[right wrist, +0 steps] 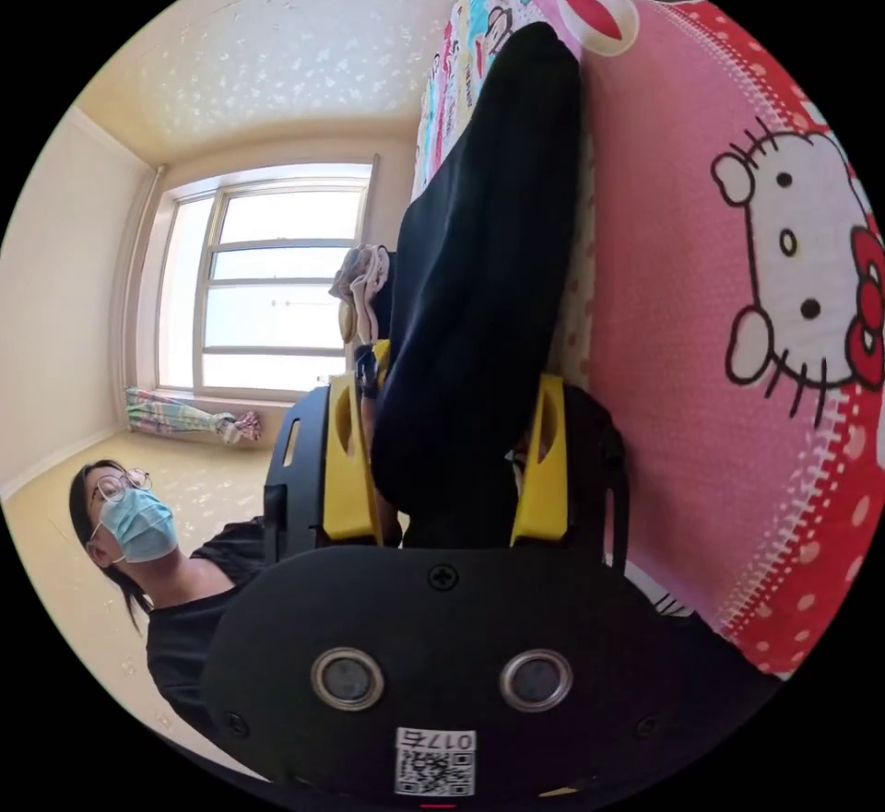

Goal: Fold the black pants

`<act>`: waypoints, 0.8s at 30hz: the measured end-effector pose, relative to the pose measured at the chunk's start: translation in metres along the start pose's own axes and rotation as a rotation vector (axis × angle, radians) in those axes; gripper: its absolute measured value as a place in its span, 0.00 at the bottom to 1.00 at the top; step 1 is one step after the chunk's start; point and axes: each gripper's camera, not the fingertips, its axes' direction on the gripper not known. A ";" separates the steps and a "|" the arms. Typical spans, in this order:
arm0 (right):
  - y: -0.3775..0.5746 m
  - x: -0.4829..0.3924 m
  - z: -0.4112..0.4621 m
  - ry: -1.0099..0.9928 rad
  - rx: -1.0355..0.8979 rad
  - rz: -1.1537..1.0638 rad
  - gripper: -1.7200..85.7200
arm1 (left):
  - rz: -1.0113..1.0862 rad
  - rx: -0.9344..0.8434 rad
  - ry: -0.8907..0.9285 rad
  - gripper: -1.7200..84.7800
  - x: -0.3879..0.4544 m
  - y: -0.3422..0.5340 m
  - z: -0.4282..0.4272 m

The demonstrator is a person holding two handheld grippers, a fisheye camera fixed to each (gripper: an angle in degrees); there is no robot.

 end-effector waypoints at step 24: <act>-0.050 -0.247 0.080 0.281 -0.182 -0.684 0.17 | 0.335 0.390 -0.032 0.14 0.114 -0.021 -0.162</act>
